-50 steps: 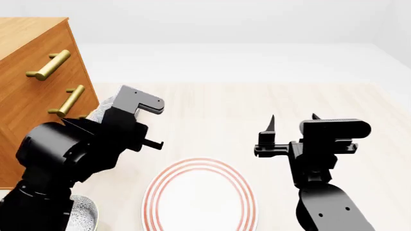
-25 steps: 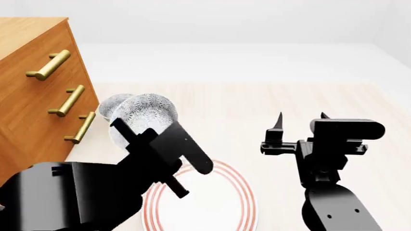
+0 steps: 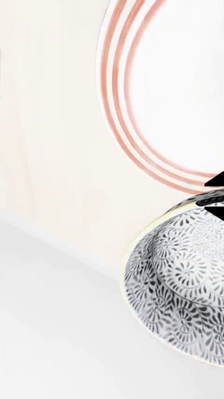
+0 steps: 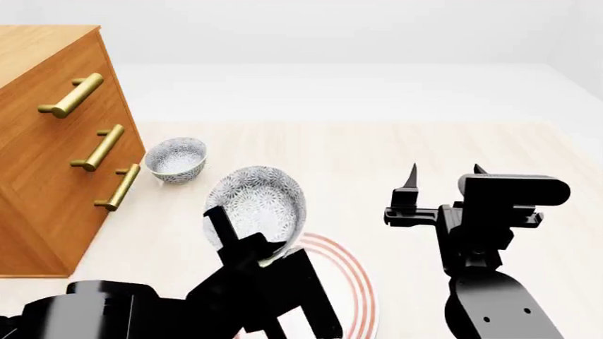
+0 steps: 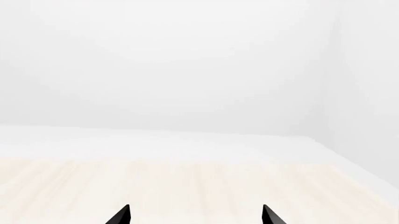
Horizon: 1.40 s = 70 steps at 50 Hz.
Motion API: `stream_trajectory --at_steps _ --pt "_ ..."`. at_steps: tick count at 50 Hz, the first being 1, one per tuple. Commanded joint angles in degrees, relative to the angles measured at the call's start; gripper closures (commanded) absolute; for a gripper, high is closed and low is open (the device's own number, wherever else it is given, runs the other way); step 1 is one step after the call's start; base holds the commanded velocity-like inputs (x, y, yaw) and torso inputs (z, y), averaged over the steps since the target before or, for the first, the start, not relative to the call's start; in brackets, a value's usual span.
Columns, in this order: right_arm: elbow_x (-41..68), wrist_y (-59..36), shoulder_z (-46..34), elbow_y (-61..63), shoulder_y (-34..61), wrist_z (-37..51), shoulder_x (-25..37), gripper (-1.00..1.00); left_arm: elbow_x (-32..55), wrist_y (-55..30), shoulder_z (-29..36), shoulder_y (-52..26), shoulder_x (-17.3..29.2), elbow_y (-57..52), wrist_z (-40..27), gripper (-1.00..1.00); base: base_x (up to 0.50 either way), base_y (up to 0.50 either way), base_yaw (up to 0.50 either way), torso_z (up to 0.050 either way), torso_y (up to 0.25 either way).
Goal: Put the bowl in the middle on the plate.
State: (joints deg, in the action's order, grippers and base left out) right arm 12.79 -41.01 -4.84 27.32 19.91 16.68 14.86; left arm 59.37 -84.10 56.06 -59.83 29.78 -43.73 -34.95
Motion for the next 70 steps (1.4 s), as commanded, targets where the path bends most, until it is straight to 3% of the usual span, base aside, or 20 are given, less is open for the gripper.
stream_trajectory --at_steps 1,11,12,13,14,15,21,28,70 --pt "0.3 -0.1 0.0 0.2 0.1 0.3 0.2 -1.00 -1.0 1.3 3.9 -2.1 0.6 -1.8 1.5 1.00 0.00 0.00 0.00 0.000 0.000" --pt "0.6 -0.1 -0.1 0.5 0.1 0.4 0.4 -1.00 -2.0 3.8 7.2 -3.8 1.4 -1.9 5.1 1.00 0.00 0.00 0.00 0.000 0.000" --pt "0.6 0.1 -0.2 0.2 0.1 0.5 0.4 -1.00 2.2 -4.0 4.9 4.4 -4.5 -5.3 -3.5 1.00 0.00 0.00 0.00 0.000 0.000" --pt "0.6 0.0 -0.2 0.2 0.1 0.4 0.4 -1.00 8.5 -5.8 5.8 8.1 -7.4 -4.8 -12.1 1.00 0.00 0.00 0.00 0.000 0.000" --pt "0.6 0.1 -0.3 0.3 0.1 0.5 0.4 -1.00 11.6 -5.6 6.0 7.8 -8.0 -4.0 -20.4 1.00 0.00 0.00 0.00 0.000 0.000" --pt "0.6 0.0 -0.3 0.3 0.1 0.5 0.4 -1.00 12.0 -5.2 6.5 7.4 -8.1 -3.7 -21.0 1.00 0.00 0.00 0.00 0.000 0.000" --pt "0.9 0.2 -0.2 0.4 0.1 0.6 0.5 -1.00 3.7 2.4 12.5 4.2 -6.3 1.2 -11.6 1.00 0.00 0.00 0.00 0.000 0.000" --pt "1.0 0.4 -0.4 0.3 0.1 0.7 0.6 -1.00 0.9 5.1 15.2 3.5 -6.4 3.0 -8.8 1.00 0.00 0.00 0.00 0.000 0.001" --pt "1.6 0.5 -1.3 0.2 0.3 1.5 1.3 -1.00 -1.4 14.0 16.0 -0.6 -5.5 19.5 5.8 1.00 0.00 0.00 0.00 0.000 0.000"
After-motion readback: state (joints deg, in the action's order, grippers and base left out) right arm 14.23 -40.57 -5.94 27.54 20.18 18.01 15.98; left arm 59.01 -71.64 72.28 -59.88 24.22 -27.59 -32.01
